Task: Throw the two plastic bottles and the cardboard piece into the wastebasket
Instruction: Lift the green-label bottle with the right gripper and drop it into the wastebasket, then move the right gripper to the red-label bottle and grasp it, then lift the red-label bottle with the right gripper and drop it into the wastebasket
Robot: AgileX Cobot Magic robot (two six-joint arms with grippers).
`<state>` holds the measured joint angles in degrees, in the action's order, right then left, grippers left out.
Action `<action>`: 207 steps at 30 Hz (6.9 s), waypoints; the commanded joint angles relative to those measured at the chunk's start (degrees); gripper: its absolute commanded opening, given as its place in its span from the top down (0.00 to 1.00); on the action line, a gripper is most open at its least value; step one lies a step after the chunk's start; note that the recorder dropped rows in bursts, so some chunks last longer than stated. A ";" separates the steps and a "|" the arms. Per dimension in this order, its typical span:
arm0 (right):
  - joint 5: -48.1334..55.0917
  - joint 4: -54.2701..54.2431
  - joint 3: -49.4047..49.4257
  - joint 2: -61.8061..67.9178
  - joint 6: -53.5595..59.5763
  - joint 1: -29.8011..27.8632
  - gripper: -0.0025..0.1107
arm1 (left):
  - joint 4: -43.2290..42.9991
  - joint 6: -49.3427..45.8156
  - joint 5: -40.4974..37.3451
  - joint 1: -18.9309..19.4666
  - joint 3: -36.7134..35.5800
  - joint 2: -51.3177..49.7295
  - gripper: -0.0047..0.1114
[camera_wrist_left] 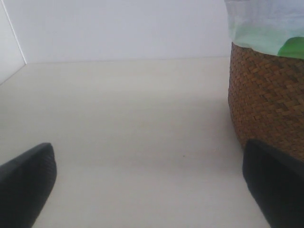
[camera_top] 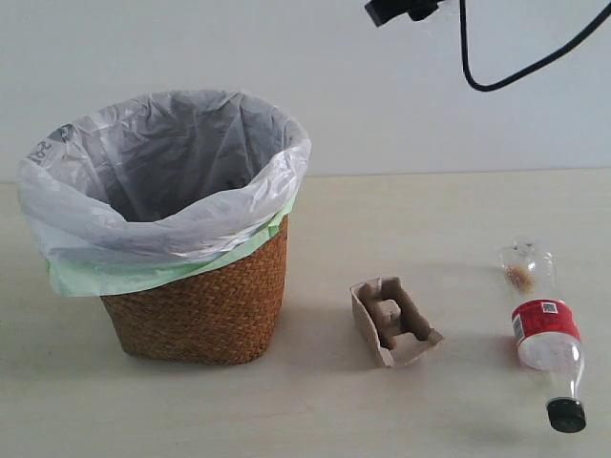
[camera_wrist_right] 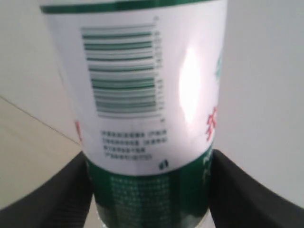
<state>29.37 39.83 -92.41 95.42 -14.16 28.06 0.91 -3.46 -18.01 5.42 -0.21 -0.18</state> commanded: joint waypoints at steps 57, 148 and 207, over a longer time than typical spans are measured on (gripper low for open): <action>40.59 -19.45 1.98 16.06 -6.98 -12.47 0.09 | 0.12 0.50 0.42 -0.29 0.21 0.18 0.03; -23.47 -37.43 23.07 -10.75 2.11 -11.57 0.98 | 0.12 0.50 0.42 -0.29 0.21 0.18 0.03; -13.59 -42.02 6.21 -5.53 29.12 10.82 0.98 | 0.12 0.50 0.42 -0.29 0.21 0.18 0.03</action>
<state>12.95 -10.23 -86.53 88.77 10.52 40.53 0.91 -3.46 -18.01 5.42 -0.21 -0.18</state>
